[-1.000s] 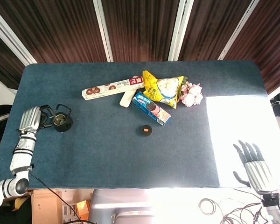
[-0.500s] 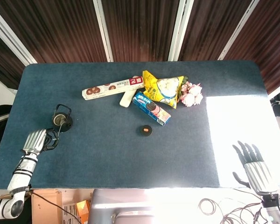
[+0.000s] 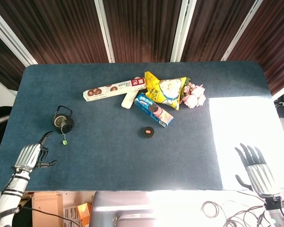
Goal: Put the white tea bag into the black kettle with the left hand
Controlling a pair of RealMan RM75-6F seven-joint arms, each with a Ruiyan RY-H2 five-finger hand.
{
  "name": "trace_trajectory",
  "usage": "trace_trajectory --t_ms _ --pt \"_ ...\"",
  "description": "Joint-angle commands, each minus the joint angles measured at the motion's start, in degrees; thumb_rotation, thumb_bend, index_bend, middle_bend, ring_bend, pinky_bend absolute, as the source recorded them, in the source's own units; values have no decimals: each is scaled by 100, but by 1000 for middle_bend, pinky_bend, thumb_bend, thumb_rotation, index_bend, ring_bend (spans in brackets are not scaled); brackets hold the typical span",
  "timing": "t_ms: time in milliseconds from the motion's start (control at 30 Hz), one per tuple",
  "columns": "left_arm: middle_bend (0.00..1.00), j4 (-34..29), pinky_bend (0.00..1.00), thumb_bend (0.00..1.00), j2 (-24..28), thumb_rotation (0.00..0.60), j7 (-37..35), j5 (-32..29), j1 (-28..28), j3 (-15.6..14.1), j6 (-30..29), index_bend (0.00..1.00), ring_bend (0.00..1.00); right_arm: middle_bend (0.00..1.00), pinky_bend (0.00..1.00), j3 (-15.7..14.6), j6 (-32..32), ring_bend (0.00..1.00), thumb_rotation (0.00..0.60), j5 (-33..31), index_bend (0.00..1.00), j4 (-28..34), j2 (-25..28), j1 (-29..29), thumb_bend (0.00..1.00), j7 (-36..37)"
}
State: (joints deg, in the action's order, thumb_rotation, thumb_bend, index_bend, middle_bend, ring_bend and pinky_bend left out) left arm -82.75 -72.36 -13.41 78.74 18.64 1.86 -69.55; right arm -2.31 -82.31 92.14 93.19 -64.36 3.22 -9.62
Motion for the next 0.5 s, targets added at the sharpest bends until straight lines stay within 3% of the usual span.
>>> trace_trajectory --t_ms 33,67,200,500 --pt "38 -415 219 0 425 600 -223 1138 -779 -610 -1319 31 35 0 0 6 31 0 600 -26 0 7 -32 9 242 -61" --pt "5 -391 157 0 408 600 -225 1275 -906 -665 -1563 31 2 0 0 6 36 0 600 -29 0 9 -38 10 241 -81" --pt "0 -285 114 0 467 600 286 1722 -1242 -878 -2128 31 0 0 0 5 63 0 600 -31 0 18 -66 22 242 -156" --pt "0 -475 105 0 603 600 761 1682 -1326 -891 -1967 31 0 0 0 -57 108 0 600 42 0 -3 -90 35 241 -225"
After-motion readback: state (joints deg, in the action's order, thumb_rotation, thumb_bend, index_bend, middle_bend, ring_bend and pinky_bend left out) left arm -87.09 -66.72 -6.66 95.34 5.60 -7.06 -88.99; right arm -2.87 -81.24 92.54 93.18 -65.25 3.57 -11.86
